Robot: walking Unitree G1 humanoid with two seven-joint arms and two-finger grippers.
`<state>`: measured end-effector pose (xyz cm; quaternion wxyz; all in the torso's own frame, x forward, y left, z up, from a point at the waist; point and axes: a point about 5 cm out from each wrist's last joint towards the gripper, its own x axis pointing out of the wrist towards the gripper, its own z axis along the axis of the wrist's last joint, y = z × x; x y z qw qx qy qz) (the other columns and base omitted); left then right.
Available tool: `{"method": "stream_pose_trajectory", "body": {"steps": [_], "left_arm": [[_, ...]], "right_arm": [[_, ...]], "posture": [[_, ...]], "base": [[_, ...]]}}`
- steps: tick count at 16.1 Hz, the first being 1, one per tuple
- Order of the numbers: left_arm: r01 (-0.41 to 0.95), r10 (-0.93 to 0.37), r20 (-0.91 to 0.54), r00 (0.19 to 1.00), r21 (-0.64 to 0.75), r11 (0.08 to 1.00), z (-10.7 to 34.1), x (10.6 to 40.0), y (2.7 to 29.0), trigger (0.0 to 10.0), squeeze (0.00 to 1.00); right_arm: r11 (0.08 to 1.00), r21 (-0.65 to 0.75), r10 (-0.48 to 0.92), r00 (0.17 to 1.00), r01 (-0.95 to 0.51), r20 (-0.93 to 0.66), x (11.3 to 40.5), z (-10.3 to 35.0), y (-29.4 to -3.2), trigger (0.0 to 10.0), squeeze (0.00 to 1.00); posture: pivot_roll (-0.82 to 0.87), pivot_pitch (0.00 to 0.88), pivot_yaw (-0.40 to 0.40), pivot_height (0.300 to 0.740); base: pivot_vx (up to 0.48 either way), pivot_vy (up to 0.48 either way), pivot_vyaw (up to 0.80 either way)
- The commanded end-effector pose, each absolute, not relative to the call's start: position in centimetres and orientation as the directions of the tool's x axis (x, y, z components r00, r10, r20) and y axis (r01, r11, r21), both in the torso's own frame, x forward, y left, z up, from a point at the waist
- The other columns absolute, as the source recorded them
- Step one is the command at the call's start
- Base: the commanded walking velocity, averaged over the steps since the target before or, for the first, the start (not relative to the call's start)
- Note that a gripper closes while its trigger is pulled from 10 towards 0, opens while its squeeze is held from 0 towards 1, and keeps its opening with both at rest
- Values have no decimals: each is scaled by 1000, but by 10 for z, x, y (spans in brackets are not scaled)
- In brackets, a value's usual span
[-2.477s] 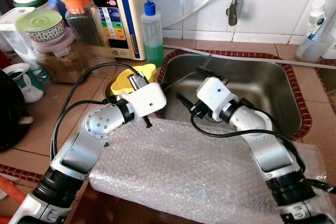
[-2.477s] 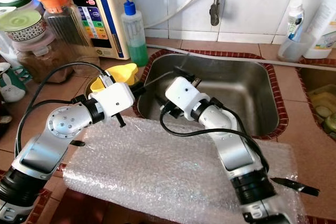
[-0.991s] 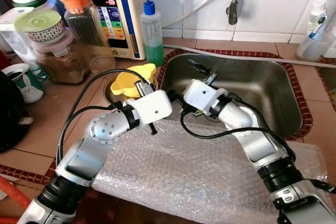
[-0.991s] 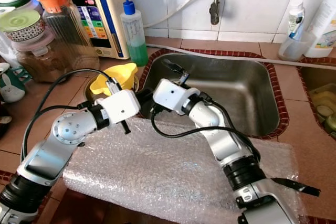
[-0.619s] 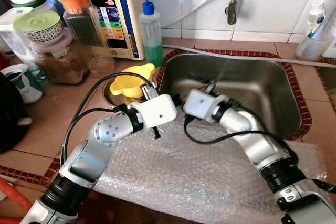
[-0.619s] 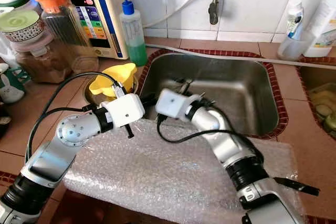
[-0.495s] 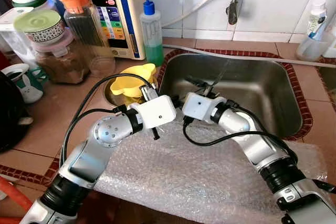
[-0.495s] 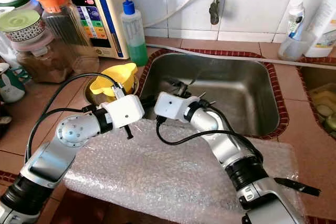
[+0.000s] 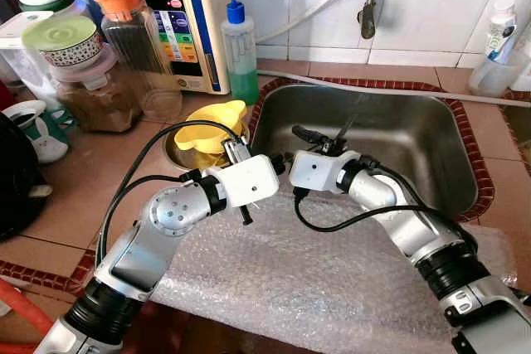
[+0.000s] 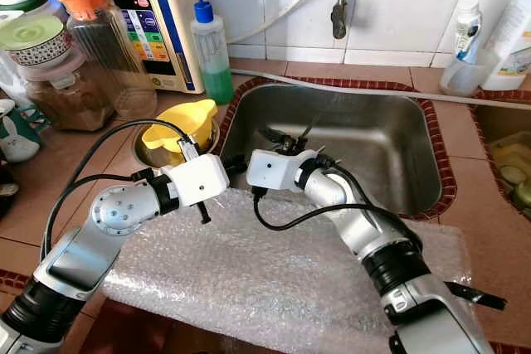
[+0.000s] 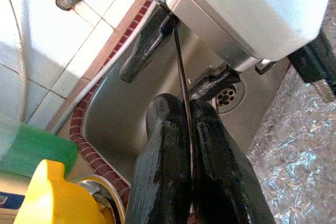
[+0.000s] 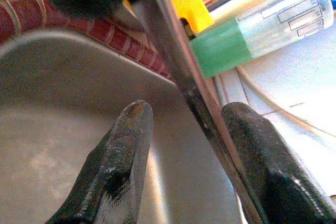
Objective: Kitchen organization
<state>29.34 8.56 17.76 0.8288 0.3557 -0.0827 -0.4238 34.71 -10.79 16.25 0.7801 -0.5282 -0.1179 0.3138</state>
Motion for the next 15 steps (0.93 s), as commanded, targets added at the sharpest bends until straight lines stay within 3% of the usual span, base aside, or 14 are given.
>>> {"method": "stream_pose_trajectory", "body": {"steps": [1, 6, 8, 10, 11, 13, 15], "left_arm": [[627, -761, -155, 630, 679, 381, 182, 294, 87, 1843, 0], [626, -753, -172, 635, 687, 371, 179, 295, 89, 1725, 0], [620, -743, -183, 644, 693, 367, 177, 297, 91, 2549, 0], [620, -743, -182, 644, 693, 368, 177, 297, 91, 4275, 0], [620, -743, -181, 644, 693, 369, 177, 297, 91, 4588, 0], [624, -744, -181, 643, 686, 373, 175, 296, 89, 6549, 0], [627, -744, -176, 644, 679, 382, 174, 296, 89, 10000, 0]], "right_arm": [[216, -908, 592, 788, -358, -170, 350, 161, -114, 0, 0], [251, -901, 570, 806, -355, -158, 351, 161, -120, 0, 0], [251, -898, 571, 804, -361, -164, 350, 159, -121, 0, 0], [257, -894, 570, 805, -367, -166, 350, 158, -121, 0, 0], [258, -893, 570, 805, -368, -167, 350, 157, -121, 0, 0], [269, -886, 557, 812, -376, -176, 350, 154, -126, 0, 0], [282, -883, 536, 825, -374, -178, 352, 154, -132, 0, 0]], "posture": [[-198, 112, 125, 740], [-200, 114, 129, 740], [-201, 114, 129, 740], [-201, 114, 129, 740], [-202, 114, 128, 740], [-202, 114, 128, 740], [-202, 114, 128, 740]], "base": [[0, 0, 0], [0, 0, 0], [0, 0, 0], [0, 0, 0], [0, 0, 0], [0, 0, 0], [0, 0, 0]]}}
